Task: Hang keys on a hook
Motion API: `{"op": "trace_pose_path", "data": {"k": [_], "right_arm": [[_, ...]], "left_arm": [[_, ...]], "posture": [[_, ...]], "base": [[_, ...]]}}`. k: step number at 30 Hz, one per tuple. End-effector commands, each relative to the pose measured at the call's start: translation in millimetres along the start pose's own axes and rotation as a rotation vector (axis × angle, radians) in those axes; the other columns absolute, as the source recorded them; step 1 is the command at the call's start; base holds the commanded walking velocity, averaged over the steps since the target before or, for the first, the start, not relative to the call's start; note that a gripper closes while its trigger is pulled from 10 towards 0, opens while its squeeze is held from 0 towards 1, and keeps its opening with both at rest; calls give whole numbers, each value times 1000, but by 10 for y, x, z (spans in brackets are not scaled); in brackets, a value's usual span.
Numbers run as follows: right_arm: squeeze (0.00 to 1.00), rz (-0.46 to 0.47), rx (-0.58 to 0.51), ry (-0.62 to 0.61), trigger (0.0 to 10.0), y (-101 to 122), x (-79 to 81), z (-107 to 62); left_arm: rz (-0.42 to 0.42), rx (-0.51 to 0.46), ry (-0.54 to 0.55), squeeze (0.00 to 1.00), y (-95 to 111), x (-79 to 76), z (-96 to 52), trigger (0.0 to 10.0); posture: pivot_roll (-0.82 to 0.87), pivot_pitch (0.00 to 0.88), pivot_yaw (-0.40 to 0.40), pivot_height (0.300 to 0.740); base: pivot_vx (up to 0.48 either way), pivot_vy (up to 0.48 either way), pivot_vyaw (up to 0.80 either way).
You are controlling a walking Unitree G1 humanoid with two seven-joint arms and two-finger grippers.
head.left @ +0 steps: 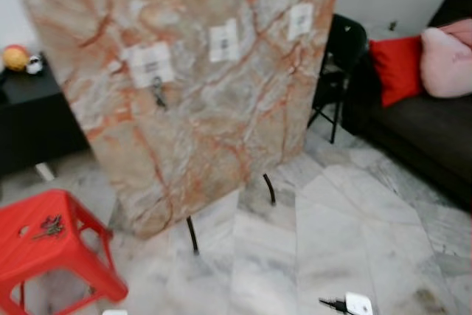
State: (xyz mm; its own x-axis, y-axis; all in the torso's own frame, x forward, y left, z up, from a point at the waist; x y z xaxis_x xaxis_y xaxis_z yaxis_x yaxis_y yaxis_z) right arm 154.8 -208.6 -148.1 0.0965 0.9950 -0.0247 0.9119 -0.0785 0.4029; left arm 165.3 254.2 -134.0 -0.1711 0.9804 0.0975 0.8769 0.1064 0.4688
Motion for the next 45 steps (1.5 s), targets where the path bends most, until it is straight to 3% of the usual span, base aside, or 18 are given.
{"op": "trace_pose_path", "data": {"k": [1, 21, 26, 36, 40, 41, 42, 43, 45], "right_arm": [[0, -1, -9, -18, 10000, 25, -65, -5], [0, -53, -4, -10, 10000, 11, -69, -7], [0, -95, 14, -9, 10000, -14, -83, -10], [0, -99, 15, -7, 10000, -29, -88, -12], [0, -103, 18, -8, 10000, -38, -92, -13], [0, -110, 20, -8, 10000, -40, -98, -14], [0, -113, 21, -9, 10000, -42, -104, -15], [0, -113, 21, -9, 10000, -42, -104, -15], [0, -134, 25, -7, 10000, -30, -126, -16]], "left_arm": [[2, -5, -20, 0, -3, -77, 5, 10000], [-16, -48, -16, 0, 88, -56, 5, 10000], [-54, -99, 10, 0, 212, 34, -1, 10000], [-23, -178, 21, 0, 418, 133, -20, 10000], [37, -253, 31, 0, 655, 184, -43, 10000], [106, -290, 41, 0, 798, 235, -65, 10000], [118, -342, 20, 0, 960, 264, -101, 10000], [118, -342, 20, 0, 960, 264, -101, 10000], [293, -543, -1, 0, 1525, 245, -280, 10000]], "posture": [[46, 0, -19, 726], [46, 0, -19, 726], [53, 0, -21, 726], [52, 0, -18, 726], [55, 0, -21, 726], [68, 0, -28, 726], [68, 0, -28, 726], [68, 0, -28, 726], [113, 0, -55, 726]], "base": [[330, 0, 0], [331, 0, 0], [334, 0, 0], [346, 0, 0], [80, 0, 0], [0, 0, 0], [0, 0, 0], [0, 0, 0], [0, 0, 0]]}}
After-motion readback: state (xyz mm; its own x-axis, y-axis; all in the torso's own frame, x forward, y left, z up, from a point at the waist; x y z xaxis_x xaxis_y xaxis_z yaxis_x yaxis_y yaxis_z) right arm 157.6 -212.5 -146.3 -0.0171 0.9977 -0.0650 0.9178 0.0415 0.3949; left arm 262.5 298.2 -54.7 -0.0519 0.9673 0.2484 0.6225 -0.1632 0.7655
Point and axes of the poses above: a point about 5 cm out from each wrist's last joint towards the gripper, its own z axis pointing out of the wrist towards the gripper, its own y axis along the axis of the wrist's last joint, x = y × z, the point moved 5 cm from there along z, pointing out of the wrist towards the gripper, and after that the axes turned 8 degrees about -z, right-handed, at the moved point
